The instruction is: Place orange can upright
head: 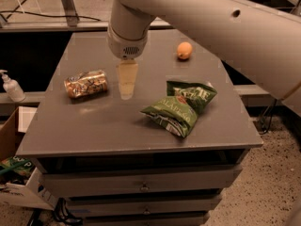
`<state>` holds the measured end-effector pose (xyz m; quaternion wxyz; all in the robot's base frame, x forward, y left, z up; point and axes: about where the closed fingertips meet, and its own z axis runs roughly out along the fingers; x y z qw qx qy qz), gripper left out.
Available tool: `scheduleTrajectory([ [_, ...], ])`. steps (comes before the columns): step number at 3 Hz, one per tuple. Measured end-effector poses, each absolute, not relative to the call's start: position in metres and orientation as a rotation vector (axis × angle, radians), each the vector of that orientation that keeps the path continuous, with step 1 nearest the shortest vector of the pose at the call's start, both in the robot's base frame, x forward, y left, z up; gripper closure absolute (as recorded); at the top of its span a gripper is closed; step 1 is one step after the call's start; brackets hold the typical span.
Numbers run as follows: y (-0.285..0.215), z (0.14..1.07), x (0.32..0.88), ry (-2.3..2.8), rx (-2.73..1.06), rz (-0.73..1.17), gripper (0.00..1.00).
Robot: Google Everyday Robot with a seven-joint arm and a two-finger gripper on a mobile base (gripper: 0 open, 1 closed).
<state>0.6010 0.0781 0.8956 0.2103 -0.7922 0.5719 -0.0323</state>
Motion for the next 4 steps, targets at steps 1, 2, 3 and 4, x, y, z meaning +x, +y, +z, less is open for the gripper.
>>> scheduleTrajectory([
  [1, 0.107, 0.881, 0.620, 1.630, -2.215, -0.115, 0.00],
  [2, 0.136, 0.869, 0.625, 1.655, -2.230, -0.120, 0.00],
  [3, 0.164, 0.858, 0.624, 1.680, -2.244, -0.116, 0.00],
  [4, 0.183, 0.847, 0.623, 1.707, -2.262, -0.112, 0.00],
])
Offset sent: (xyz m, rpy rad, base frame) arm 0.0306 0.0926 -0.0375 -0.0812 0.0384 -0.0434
